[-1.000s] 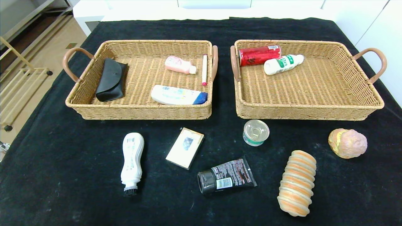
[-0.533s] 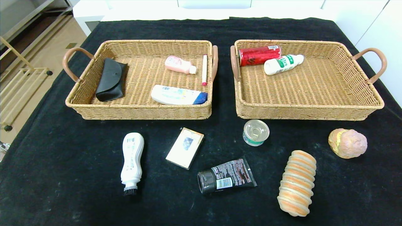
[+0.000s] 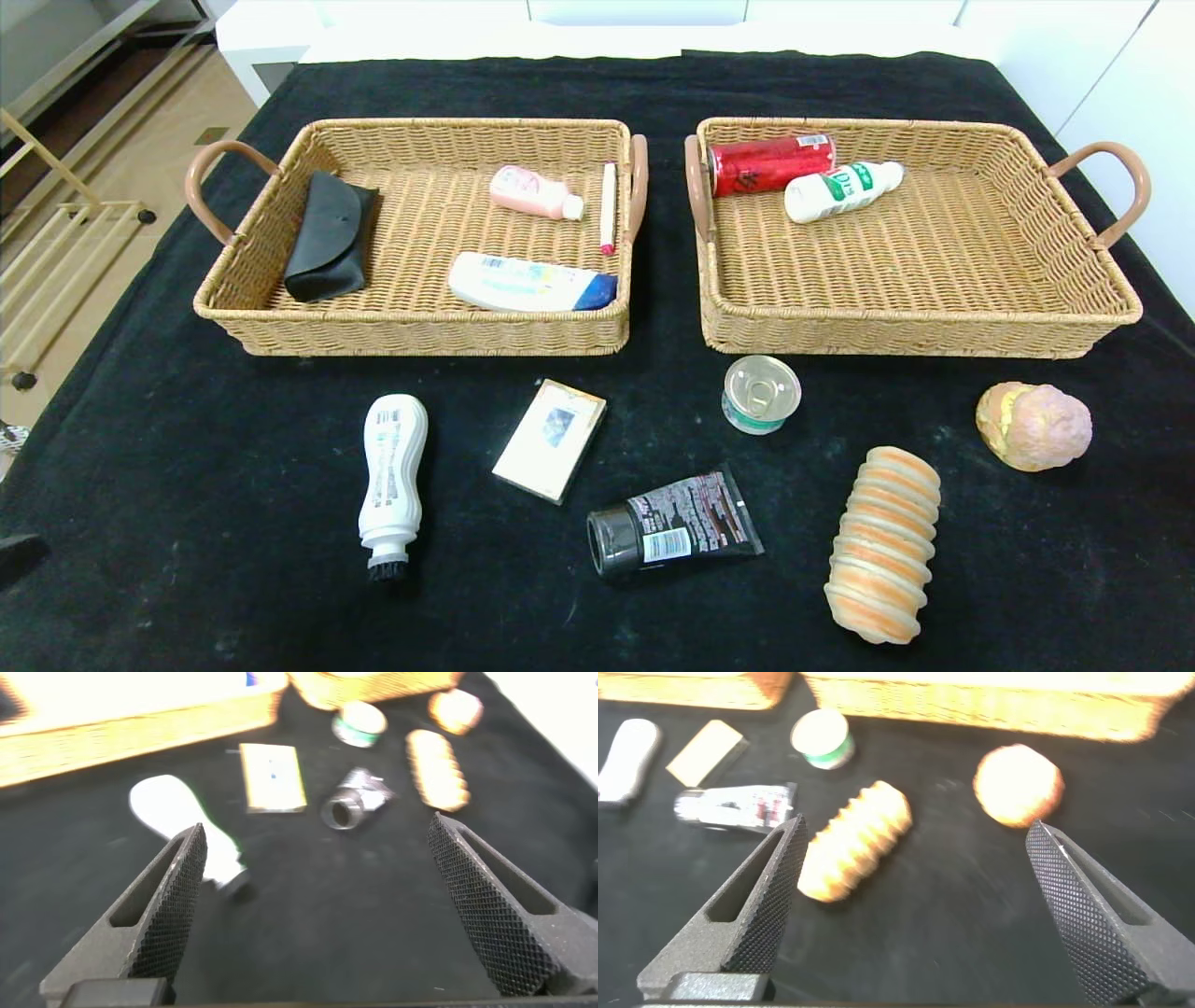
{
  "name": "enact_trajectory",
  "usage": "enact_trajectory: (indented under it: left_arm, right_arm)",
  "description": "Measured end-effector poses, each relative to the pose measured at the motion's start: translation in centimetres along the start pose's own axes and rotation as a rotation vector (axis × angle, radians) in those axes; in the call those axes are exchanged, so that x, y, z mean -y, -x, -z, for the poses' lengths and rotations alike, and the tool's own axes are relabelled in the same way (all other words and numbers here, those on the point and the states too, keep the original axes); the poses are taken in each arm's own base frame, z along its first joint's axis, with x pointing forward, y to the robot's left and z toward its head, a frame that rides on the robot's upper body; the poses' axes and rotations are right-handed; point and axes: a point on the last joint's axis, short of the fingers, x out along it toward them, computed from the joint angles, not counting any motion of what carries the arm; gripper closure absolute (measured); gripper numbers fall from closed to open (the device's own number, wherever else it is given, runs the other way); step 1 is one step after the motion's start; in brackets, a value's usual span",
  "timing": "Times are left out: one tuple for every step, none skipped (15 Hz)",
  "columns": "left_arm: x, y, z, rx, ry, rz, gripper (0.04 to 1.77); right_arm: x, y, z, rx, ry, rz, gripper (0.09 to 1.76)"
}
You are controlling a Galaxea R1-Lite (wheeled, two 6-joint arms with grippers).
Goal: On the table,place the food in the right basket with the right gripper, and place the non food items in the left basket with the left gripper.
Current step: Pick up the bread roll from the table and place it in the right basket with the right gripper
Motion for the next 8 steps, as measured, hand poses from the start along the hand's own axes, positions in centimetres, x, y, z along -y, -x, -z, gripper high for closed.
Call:
enact_trajectory:
  left_arm:
    - [-0.1,-1.0,-0.7,-0.023,0.005,0.041,0.09]
    - [-0.3,-2.2,-1.4,-0.048,0.011,0.079,0.09]
    - [-0.3,-3.5,-2.1,-0.075,0.016,0.121,0.09]
    - [-0.2,-4.7,-2.5,-0.098,0.017,0.162,0.09]
    - [-0.1,-5.8,-3.0,-0.118,0.016,0.195,0.09]
    - [0.0,-6.9,-3.3,-0.138,0.016,0.221,0.09]
    - [0.1,-7.9,-3.6,-0.153,0.015,0.239,0.09]
    - [0.3,-8.7,-3.8,-0.166,0.008,0.256,0.09]
  right_arm:
    - [-0.1,-0.7,-0.5,-0.014,0.000,-0.024,0.14]
    - [-0.2,-1.5,-0.9,-0.024,0.001,-0.043,0.14]
    - [-0.3,-2.2,-1.3,-0.026,0.005,-0.064,0.14]
    - [-0.4,-3.0,-1.7,-0.025,0.009,-0.083,0.14]
    - [-0.5,-3.7,-1.8,-0.044,0.011,-0.095,0.14]
    - [-0.7,-4.4,-1.8,-0.059,0.012,-0.111,0.14]
    - [-0.9,-5.0,-1.8,-0.079,0.014,-0.126,0.14]
    - [-1.0,-5.4,-1.8,-0.093,0.016,-0.133,0.14]
